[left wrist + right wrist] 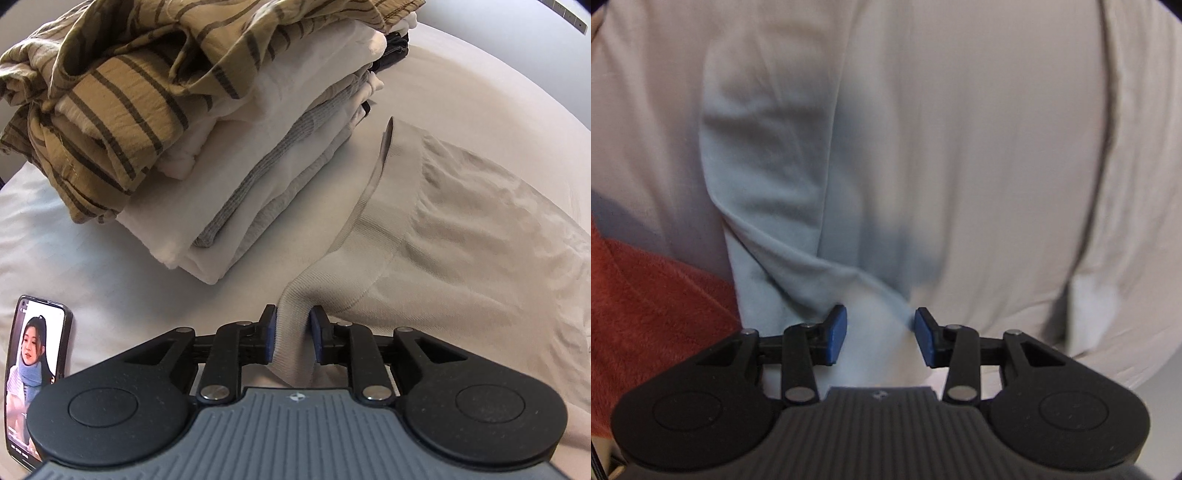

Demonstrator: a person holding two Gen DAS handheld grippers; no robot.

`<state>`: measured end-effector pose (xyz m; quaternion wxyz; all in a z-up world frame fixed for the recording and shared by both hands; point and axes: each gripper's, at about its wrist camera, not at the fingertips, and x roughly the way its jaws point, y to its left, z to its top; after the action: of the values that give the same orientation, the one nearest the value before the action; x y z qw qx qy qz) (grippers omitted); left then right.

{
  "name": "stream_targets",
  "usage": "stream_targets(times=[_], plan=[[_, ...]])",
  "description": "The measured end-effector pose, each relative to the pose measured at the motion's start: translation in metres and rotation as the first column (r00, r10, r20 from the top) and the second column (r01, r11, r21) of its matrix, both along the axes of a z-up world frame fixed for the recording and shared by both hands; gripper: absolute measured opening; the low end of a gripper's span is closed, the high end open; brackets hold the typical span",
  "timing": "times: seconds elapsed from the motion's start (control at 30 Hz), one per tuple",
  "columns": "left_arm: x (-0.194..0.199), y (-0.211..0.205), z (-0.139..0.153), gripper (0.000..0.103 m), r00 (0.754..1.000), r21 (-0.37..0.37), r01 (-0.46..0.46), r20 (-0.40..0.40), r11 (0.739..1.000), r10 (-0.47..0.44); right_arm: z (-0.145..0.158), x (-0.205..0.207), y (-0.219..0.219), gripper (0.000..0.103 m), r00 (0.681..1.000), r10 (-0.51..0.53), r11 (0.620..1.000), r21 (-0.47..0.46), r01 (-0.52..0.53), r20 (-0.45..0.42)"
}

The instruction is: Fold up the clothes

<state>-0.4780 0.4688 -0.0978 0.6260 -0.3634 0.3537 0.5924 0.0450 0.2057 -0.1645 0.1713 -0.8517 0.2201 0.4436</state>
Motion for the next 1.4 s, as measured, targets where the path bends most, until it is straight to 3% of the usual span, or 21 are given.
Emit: stream_targets(times=[0.07, 0.17, 0.33, 0.43, 0.53, 0.7, 0.8, 0.9, 1.0, 1.07, 1.23, 1.37, 1.4], plan=[[0.0, 0.001, 0.0, 0.022, 1.0, 0.002, 0.0, 0.001, 1.0, 0.0, -0.003, 0.006, -0.001, 0.035, 0.998, -0.066, 0.998, 0.008, 0.066, -0.003], [0.0, 0.0, 0.0, 0.023, 1.0, 0.003, 0.001, 0.0, 1.0, -0.001, -0.003, 0.014, -0.004, 0.005, 0.989, -0.147, 0.988, 0.039, 0.147, 0.001], [-0.001, -0.001, 0.001, 0.023, 1.0, 0.004, 0.0, 0.003, 1.0, 0.0, 0.022, 0.015, -0.009, 0.003, 0.973, -0.227, 0.955, 0.183, 0.232, -0.049], [-0.001, -0.002, 0.002, 0.023, 1.0, 0.005, -0.002, 0.004, 1.0, 0.002, 0.05, 0.016, -0.013, 0.003, 0.962, -0.262, 0.913, 0.303, 0.273, -0.079], [-0.003, -0.004, 0.003, 0.023, 1.0, 0.005, -0.008, 0.011, 1.0, 0.007, 0.083, 0.023, -0.019, 0.003, 0.947, -0.312, 0.838, 0.449, 0.31, -0.072], [-0.005, -0.006, 0.006, 0.023, 1.0, 0.011, -0.016, 0.019, 1.0, 0.016, 0.146, 0.032, -0.046, 0.001, 0.921, -0.38, 0.667, 0.664, 0.337, -0.086], [-0.005, -0.006, 0.006, 0.022, 1.0, 0.011, -0.02, 0.021, 1.0, 0.02, 0.176, 0.035, -0.07, 0.0, 0.906, -0.414, 0.567, 0.752, 0.336, -0.092], [-0.005, -0.007, 0.007, 0.022, 0.999, 0.011, -0.023, 0.023, 1.0, 0.022, 0.192, 0.042, -0.099, 0.0, 0.882, -0.456, 0.522, 0.767, 0.374, -0.12], [-0.005, -0.007, 0.008, 0.022, 0.999, 0.009, -0.025, 0.022, 1.0, 0.024, 0.167, 0.041, -0.139, 0.0, 0.856, -0.5, 0.548, 0.718, 0.43, -0.131], [-0.005, -0.008, 0.009, 0.022, 1.0, 0.009, -0.024, 0.017, 1.0, 0.024, 0.152, 0.04, -0.152, 0.0, 0.832, -0.534, 0.535, 0.702, 0.471, -0.151], [-0.004, -0.008, 0.009, 0.022, 1.0, 0.007, -0.021, 0.004, 1.0, 0.021, 0.139, 0.038, -0.145, 0.004, 0.772, -0.572, 0.403, 0.725, 0.559, -0.277], [-0.003, -0.008, 0.009, 0.022, 1.0, 0.008, -0.021, -0.004, 1.0, 0.021, 0.121, 0.045, -0.107, 0.033, 0.727, -0.573, 0.306, 0.724, 0.618, -0.378], [-0.003, -0.008, 0.008, 0.022, 1.0, 0.008, -0.021, -0.004, 1.0, 0.021, 0.119, 0.046, -0.099, 0.033, 0.714, -0.573, 0.283, 0.721, 0.633, -0.402]])
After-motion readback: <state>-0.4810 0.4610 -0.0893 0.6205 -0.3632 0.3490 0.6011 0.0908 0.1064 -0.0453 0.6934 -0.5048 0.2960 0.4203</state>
